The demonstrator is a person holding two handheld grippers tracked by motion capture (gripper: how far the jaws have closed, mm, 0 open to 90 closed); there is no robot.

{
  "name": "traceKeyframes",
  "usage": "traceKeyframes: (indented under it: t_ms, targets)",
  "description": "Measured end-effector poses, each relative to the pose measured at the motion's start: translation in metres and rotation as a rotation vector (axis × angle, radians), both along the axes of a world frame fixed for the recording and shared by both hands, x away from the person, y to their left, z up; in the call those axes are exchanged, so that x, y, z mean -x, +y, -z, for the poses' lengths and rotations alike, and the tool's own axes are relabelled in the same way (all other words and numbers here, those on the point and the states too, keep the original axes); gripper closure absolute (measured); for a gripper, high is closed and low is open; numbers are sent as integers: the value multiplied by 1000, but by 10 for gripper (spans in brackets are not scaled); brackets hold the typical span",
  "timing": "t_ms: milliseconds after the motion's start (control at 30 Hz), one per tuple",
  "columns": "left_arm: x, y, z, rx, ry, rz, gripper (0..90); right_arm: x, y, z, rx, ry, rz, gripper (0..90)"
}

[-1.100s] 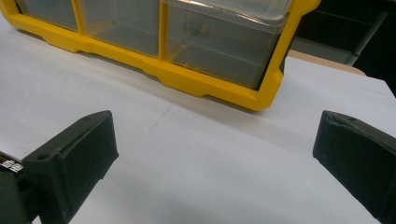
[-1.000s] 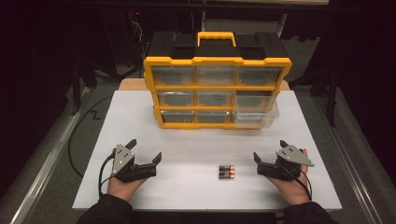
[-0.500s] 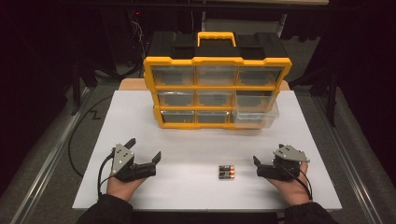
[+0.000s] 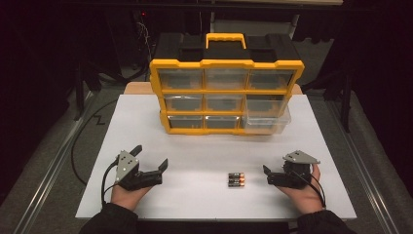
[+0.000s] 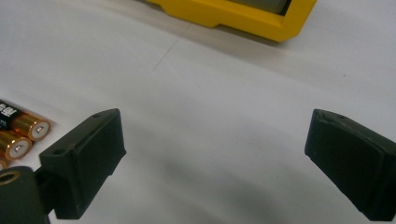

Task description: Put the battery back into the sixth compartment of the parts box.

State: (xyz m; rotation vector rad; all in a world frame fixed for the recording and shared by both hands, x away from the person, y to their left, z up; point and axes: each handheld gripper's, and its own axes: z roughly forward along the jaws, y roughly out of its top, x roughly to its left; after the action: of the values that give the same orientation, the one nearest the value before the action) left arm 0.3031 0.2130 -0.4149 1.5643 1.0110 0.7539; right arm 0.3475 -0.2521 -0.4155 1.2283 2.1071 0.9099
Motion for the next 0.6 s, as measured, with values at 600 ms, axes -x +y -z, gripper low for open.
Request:
traceKeyframes:
  t_ms: [600]
  targets:
    - [2, 0, 0, 24, 21, 13, 3, -11, 7, -9, 65, 182, 3, 13]
